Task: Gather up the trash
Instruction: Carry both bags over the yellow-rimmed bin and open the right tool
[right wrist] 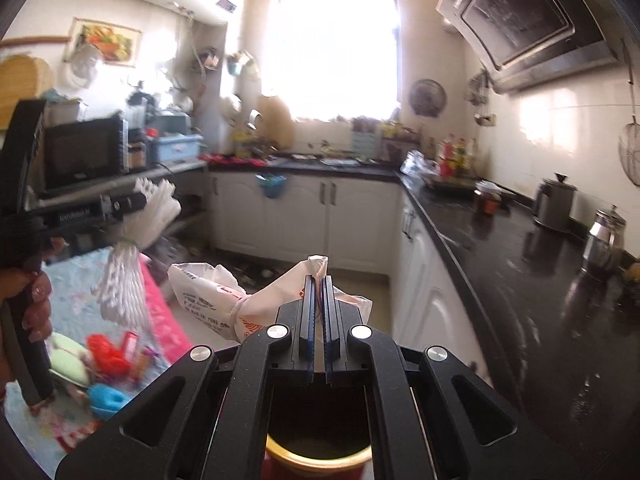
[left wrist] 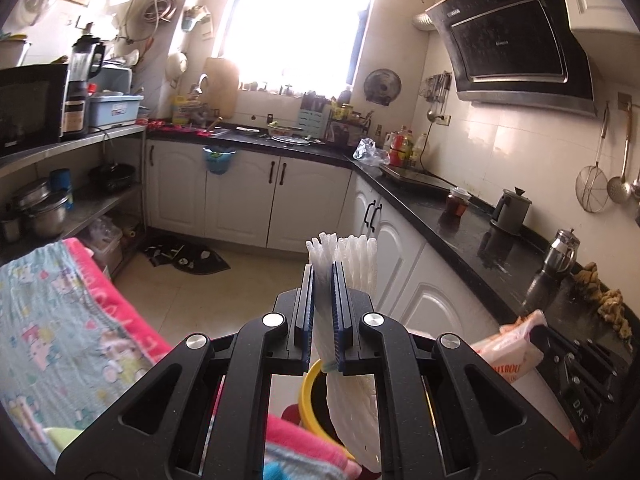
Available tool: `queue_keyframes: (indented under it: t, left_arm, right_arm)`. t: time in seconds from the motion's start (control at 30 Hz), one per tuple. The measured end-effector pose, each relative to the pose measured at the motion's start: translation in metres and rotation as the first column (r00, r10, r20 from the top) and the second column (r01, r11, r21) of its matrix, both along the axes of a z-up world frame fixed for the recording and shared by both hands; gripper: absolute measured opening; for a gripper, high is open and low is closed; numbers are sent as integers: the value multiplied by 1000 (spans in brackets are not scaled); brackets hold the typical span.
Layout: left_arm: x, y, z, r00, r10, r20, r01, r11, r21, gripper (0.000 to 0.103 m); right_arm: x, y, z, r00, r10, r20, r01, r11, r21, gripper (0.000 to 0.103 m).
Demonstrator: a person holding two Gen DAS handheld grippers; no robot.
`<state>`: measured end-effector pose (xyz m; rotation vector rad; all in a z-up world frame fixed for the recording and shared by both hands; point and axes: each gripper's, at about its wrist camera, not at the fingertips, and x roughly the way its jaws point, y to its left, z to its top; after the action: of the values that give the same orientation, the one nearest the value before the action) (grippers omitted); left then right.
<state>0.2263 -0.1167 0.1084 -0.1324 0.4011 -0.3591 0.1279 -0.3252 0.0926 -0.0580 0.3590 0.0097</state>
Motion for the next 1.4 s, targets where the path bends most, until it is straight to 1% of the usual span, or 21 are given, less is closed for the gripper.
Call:
queue_keyframes:
  t: [0.2,0.4,0.53,0.73,0.77,0.8,0.83,0.87,0.93,0.97,1.03,1.07,1.1,1.13,1.2,1.23,1.27,1.3,1.33,1.4]
  left_arm:
    - [27,-32,-24,1000,-13,-25,13,1000,4,5]
    - [52,-60,-57,998,-29,-63,30,999,13,5]
    - [67,-75,-79,994,-46,-96,48,999,15,5]
    - [86,-85,-106,988,-62,-142,64,998,12,6]
    - [89,-86,-111,986,-65,-156,67,998,7,14]
    - [92,-88,-115,983,-67,-170,68,998,3,29]
    - [94,-88,-119,980,-69,-184,70,998,-2,36]
    - [96,-88,-123,977,-72,-198,72,997,-11,43]
    - [99,-86,-129,974,-64,-220,63,998,-9,46]
    - [100,-84,-132,972,-57,-230,57,998,-8,50]
    - [100,-77,-136,965,-49,-259,48,999,-10,54]
    - [99,-73,-136,964,-44,-262,43,999,-10,57]
    - [96,-68,-135,964,-39,-261,37,999,-10,61]
    - [93,-65,-133,965,-35,-260,33,999,-12,64]
    - [84,-54,-128,965,-22,-261,18,1000,-18,77]
    - [79,-48,-125,966,-18,-257,12,1000,-24,80]
    - [76,-45,-122,967,-16,-256,9,1000,-29,86]
    - [71,-38,-119,967,-13,-255,5,999,-32,91]
    - [65,-32,-115,969,-6,-247,-3,999,-35,92]
    - [54,-22,-108,973,11,-233,-18,999,-30,92]
  right_arm:
    - [17,-10,-28,994,-83,-78,77,994,-78,3]
    - [42,-24,-64,973,-146,-180,121,982,-142,3]
    - [56,-26,-85,960,-169,-224,132,976,-175,4]
    - [75,-27,-112,946,-165,-277,115,975,-190,6]
    - [78,-26,-115,945,-167,-282,114,975,-193,8]
    - [80,-26,-118,943,-167,-288,114,974,-195,9]
    - [83,-26,-121,942,-162,-295,108,976,-189,14]
    - [85,-27,-122,941,-158,-299,107,978,-181,21]
    - [89,-28,-127,938,-152,-311,102,980,-170,27]
    - [89,-28,-128,938,-152,-312,103,981,-166,30]
    - [89,-29,-130,937,-149,-315,106,983,-149,34]
    - [87,-30,-130,939,-145,-312,107,985,-134,38]
    - [86,-30,-128,942,-141,-305,108,987,-123,40]
    - [84,-30,-127,944,-141,-300,110,987,-119,45]
    - [77,-29,-122,949,-138,-283,112,988,-107,50]
    - [74,-27,-119,952,-136,-273,112,989,-101,53]
    - [71,-26,-115,955,-135,-262,114,989,-96,57]
    - [68,-24,-111,959,-132,-249,113,989,-91,58]
    - [66,-23,-108,962,-129,-241,111,990,-87,59]
    - [61,-18,-102,968,-117,-223,102,992,-78,61]
